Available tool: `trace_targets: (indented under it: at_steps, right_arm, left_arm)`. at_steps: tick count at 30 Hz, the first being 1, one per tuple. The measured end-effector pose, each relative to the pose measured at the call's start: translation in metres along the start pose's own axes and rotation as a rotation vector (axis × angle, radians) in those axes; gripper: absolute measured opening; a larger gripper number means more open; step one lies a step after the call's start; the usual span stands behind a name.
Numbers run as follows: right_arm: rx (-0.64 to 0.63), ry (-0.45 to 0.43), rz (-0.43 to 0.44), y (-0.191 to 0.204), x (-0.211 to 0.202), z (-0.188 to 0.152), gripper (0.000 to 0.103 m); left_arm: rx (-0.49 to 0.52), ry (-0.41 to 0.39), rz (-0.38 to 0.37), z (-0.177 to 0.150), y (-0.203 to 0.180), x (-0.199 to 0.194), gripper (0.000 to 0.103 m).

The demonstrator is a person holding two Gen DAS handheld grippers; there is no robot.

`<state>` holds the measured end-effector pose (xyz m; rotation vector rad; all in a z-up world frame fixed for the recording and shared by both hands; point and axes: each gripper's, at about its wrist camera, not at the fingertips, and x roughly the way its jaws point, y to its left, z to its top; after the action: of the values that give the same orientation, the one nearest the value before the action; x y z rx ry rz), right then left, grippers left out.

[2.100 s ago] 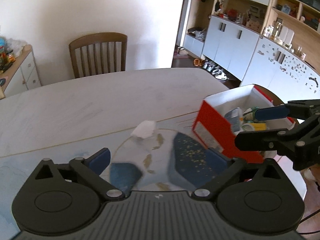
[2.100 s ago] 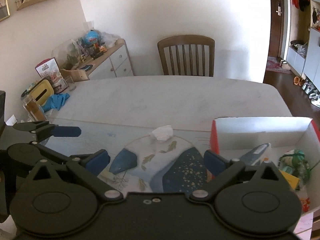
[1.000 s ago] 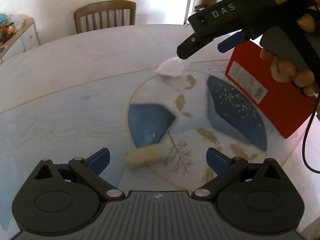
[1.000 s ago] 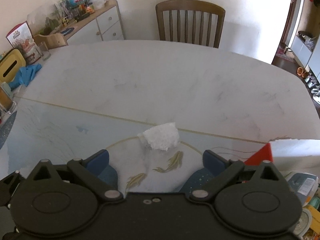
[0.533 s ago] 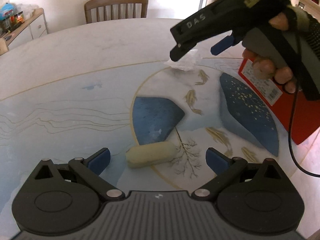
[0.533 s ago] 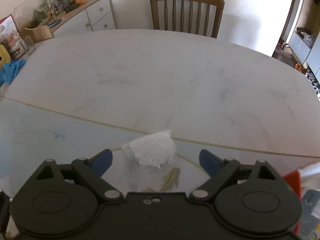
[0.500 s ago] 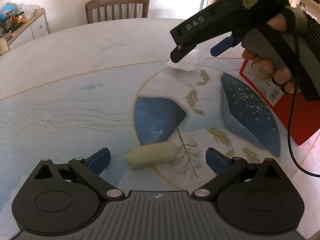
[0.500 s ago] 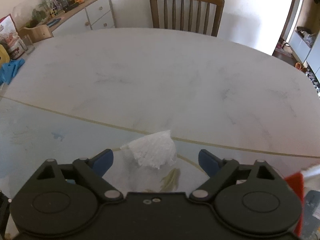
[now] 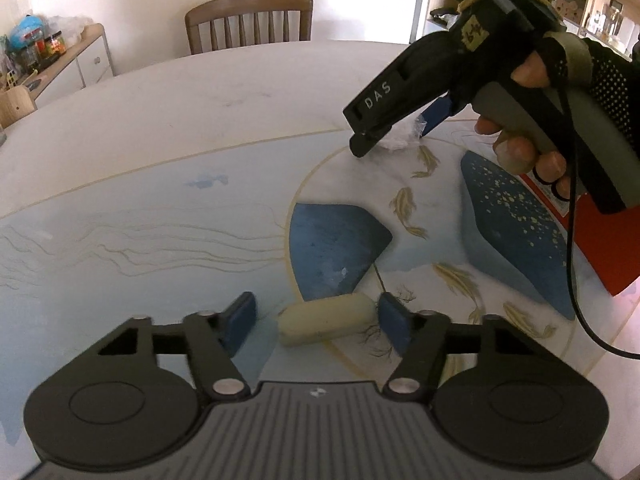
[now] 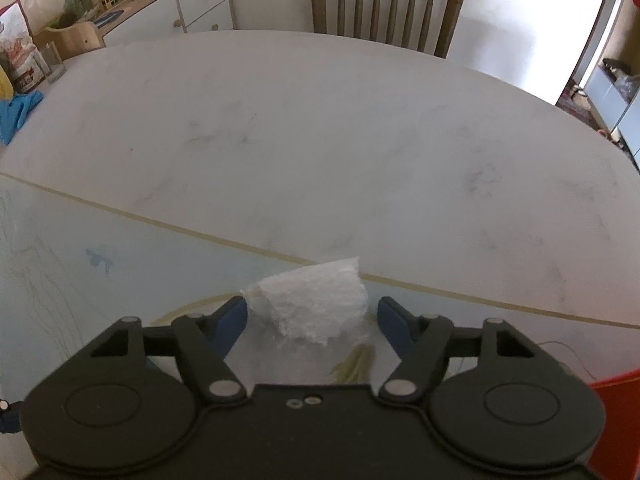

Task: Organize objects
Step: 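Grasp the cream foam roll with the left tool while the right grasps the white plastic bag, then carry the foam roll and plastic bag into the shoebox and open both tools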

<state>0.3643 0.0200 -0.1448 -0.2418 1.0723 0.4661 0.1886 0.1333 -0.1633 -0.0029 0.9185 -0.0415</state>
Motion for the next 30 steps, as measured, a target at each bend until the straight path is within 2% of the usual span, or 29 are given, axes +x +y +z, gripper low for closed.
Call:
trace_targets:
  at_steps: [4,10,19,30]
  right_arm:
    - [-0.021,-0.008,-0.013,0.005,0.002,-0.001,0.059]
    - [-0.023,-0.008,-0.009,0.008,-0.003,-0.003,0.038]
    - [-0.001,-0.034,0.033,0.007,-0.036,-0.019,0.036]
    - [0.015,-0.066,0.107,0.01,-0.112,-0.057,0.036]
  left_arm:
    - [0.001,0.003,-0.006,0.0,0.001,-0.003,0.051]
    - [0.002,0.018,-0.003,0.001,0.001,-0.004,0.051]
    - [-0.01,0.03,-0.004,0.002,0.004,-0.01,0.051]
    - [0.034,-0.011,-0.015,0.015,-0.012,-0.043,0.051]
